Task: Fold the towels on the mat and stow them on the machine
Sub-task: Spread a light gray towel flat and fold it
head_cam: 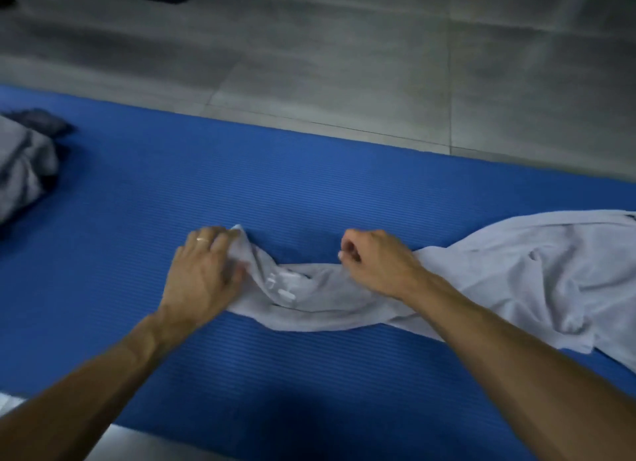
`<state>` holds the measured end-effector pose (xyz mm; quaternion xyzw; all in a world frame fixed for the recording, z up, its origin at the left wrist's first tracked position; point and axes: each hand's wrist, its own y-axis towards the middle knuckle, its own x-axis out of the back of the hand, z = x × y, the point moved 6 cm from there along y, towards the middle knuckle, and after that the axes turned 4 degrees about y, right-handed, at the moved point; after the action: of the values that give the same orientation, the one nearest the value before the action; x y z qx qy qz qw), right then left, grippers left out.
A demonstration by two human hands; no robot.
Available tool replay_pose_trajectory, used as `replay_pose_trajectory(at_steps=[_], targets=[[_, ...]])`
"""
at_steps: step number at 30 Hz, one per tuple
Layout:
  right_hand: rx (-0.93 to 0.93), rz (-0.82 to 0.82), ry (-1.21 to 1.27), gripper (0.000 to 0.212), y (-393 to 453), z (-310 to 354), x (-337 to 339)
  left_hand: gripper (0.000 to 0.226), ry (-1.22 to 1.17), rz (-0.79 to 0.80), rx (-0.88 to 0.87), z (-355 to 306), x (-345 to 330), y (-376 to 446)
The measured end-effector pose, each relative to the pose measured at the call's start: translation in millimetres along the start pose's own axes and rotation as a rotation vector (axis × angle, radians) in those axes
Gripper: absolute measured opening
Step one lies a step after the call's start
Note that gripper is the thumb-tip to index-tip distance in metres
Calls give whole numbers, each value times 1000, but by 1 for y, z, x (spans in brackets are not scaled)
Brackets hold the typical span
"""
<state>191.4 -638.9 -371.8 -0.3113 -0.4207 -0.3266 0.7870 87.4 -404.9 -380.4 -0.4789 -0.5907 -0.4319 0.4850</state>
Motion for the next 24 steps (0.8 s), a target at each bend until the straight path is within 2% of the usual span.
replay_pose_trajectory(at_steps=[1, 2, 3, 4, 6, 7, 9, 11, 12, 14, 15, 16, 17, 19, 22, 24], targets=[[-50, -63, 27, 19, 16, 1, -3, 57, -11, 65, 200, 21, -4, 4], [-87, -75, 47, 23, 30, 4, -10, 64, -13, 170, 327, 36, -11, 4], [-103, -49, 65, 29, 42, 9, -21, 58, -19, 250, 384, 45, -16, 3], [-100, -11, 81, 32, 51, 17, -32, 42, -43, 283, 402, 49, -19, 1], [-52, 48, 142, 37, 65, 40, -48, 13, -165, 210, 346, 47, -15, -4], [-27, 72, 246, 41, 70, 53, -52, 9, -247, 157, 272, 41, -11, -8], [-23, 181, 584, 61, 78, 79, -54, 16, -352, 81, 76, 26, 3, -13], [37, 348, 735, 74, 84, 103, -57, 16, -394, 32, -77, 18, 20, -15], [90, 418, 689, 68, 87, 111, -59, 17, -407, 36, -108, 18, 27, -15], [165, 498, 448, 31, 90, 119, -60, 14, -420, 62, -96, 25, 34, -17], [184, 488, 302, 15, 90, 121, -56, 13, -421, 64, -71, 30, 36, -18], [208, 445, 198, 12, 93, 122, -52, 12, -425, 59, -32, 35, 37, -21], [221, 384, 132, 22, 96, 123, -44, 12, -431, 63, 21, 43, 37, -24], [212, 249, 97, 29, 104, 124, -24, 14, -463, 152, 149, 58, 30, -29], [166, 94, 111, 12, 113, 126, 3, 25, -550, 361, 225, 68, 13, -37], [162, 16, 170, 23, 121, 132, 17, 26, -755, 320, 323, 72, 13, -39]])
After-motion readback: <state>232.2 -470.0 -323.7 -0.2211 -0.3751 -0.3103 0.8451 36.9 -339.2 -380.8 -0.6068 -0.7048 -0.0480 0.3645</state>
